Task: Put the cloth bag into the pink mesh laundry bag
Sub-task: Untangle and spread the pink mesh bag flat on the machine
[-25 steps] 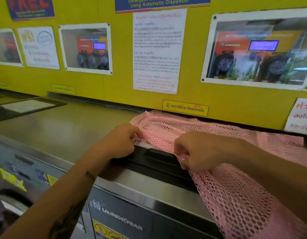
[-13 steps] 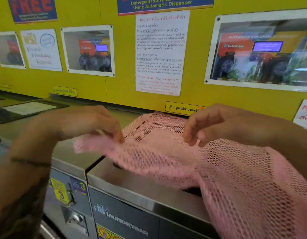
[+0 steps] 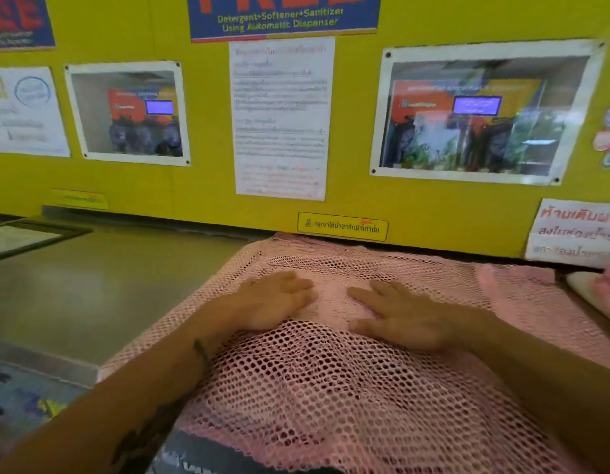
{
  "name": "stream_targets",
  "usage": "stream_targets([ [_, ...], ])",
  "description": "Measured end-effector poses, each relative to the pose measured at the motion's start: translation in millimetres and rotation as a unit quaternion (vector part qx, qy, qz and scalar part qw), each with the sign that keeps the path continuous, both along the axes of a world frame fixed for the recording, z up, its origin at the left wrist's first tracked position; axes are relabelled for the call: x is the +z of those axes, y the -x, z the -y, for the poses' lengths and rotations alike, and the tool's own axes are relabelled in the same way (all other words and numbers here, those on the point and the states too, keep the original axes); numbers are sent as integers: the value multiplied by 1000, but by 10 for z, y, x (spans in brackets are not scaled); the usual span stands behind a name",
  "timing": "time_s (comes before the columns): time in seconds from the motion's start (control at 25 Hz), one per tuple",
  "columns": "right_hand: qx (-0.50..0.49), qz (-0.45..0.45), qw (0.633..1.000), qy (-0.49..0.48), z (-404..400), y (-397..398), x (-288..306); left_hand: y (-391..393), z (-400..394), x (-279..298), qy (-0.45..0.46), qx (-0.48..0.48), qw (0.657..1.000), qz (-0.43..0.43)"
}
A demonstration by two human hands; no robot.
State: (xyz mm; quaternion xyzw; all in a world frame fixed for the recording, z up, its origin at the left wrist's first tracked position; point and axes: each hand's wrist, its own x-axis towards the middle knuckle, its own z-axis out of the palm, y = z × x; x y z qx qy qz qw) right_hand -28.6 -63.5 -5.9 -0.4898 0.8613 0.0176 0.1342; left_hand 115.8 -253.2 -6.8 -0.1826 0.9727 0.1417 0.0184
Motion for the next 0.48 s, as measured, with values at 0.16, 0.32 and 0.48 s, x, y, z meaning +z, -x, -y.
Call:
stream_targets([
  [0.16,13,36,990,137,-454,50,291,-130,46,98,20,-19,998,63],
  [0.32,-81,-31,995,43,-1054,160,274,-141,-4,281,60,20,997,-47],
  [0.48,-126,-33,991,18,-1409,61,-73,-30,-157,174,-7,-25,999,-18],
])
